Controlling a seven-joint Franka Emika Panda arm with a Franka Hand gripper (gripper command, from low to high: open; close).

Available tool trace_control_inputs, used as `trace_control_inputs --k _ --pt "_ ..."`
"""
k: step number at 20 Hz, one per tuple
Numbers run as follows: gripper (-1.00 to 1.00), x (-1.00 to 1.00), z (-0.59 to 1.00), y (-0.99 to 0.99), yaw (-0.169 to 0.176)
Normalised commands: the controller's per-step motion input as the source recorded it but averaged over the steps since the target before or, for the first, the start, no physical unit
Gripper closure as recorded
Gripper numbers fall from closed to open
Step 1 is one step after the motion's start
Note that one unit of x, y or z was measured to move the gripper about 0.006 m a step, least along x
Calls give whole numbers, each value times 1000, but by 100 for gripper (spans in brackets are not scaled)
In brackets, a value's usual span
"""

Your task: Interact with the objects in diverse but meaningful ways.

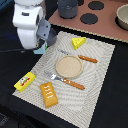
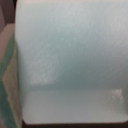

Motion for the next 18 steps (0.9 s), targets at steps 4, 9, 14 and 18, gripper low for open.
trace_control_inputs --k 4,9,14,18 --pt "100 248 -214 76 0" --pt "100 267 -67 0 -20" --pt "100 261 -57 0 -30" --pt "100 274 -132 0 -41"
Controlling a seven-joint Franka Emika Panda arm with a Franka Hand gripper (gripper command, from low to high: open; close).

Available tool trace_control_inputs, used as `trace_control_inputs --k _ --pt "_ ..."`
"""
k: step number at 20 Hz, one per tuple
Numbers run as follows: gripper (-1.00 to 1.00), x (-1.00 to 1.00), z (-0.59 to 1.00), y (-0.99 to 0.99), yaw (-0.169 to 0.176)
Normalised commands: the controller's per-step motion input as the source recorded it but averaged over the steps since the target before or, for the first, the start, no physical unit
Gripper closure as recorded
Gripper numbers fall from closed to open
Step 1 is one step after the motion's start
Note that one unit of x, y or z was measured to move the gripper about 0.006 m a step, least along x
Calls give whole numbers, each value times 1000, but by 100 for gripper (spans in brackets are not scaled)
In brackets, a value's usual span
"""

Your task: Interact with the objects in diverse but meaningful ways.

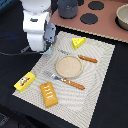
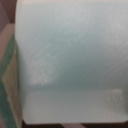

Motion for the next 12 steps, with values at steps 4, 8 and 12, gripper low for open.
trace_control_inputs --k 4,8,12 --pt "100 129 -266 0 -17" --pt "100 124 -236 0 -1" --pt "100 128 -188 0 0"
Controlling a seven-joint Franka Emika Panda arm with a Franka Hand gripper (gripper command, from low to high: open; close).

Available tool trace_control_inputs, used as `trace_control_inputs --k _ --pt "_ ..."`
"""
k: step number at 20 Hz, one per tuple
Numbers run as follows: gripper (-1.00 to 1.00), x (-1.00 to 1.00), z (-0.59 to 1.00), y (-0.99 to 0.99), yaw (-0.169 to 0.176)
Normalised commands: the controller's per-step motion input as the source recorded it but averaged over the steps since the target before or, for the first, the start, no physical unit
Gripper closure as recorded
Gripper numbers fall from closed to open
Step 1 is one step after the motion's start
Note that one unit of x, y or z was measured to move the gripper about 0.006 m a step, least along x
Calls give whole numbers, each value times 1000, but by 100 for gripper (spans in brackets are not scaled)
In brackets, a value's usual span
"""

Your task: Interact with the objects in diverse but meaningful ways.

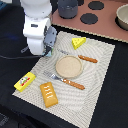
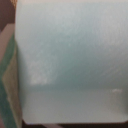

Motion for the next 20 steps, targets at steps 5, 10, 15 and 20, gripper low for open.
trace_control_inputs --k 5,10,15,20 --pt "-100 64 -111 0 0" --pt "-100 54 -97 3 0" --pt "-100 143 108 58 0" --pt "-100 209 786 277 -5"
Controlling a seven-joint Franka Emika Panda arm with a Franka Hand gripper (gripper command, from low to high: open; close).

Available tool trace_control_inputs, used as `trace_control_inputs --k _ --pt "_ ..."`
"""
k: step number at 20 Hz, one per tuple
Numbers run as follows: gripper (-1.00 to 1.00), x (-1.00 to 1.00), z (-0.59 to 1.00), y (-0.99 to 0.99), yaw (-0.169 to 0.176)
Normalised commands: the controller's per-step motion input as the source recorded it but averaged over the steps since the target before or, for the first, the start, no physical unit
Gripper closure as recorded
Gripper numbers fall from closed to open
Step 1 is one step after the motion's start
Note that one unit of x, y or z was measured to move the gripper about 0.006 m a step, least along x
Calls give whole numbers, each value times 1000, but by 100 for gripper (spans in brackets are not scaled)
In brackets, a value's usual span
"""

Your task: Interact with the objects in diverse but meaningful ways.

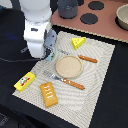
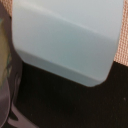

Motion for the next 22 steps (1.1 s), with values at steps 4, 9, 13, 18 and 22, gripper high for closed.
trace_control_inputs --k 4,9,13,18,22 --pt "-100 223 1000 425 -44" --pt "-100 203 950 513 -42" --pt "-100 229 783 626 -35" --pt "-100 179 500 702 -50" --pt "-100 67 148 751 -40"
